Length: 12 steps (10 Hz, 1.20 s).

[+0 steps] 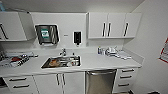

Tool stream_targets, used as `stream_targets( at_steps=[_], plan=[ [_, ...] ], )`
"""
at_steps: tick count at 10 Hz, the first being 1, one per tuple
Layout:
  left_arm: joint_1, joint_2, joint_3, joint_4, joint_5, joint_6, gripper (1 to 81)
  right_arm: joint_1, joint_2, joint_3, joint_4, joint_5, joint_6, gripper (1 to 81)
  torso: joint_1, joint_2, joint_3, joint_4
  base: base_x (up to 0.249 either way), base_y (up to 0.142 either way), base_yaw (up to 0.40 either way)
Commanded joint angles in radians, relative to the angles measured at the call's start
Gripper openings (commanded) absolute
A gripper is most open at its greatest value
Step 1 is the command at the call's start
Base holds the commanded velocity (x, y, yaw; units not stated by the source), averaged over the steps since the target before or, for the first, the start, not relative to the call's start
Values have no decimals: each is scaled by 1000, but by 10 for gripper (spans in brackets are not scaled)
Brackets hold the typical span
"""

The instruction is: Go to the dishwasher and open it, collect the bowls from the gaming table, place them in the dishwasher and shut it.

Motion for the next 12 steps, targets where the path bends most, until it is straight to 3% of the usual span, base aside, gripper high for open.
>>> stream_targets(
  at_steps=[1, 12],
  plan=[
    [-42, -11, 11, -2, 48, 5, 811, 28, -15, 9, 8, -52, -4, 811, 0, 0, 0, 0, 139, 0, 0],
    [-42, -10, 11, 0, 48, 5, 811, 32, -14, 9, 8, -54, -4, 811, -2, -2, 1, 0, 141, 0, 0]
  ],
)
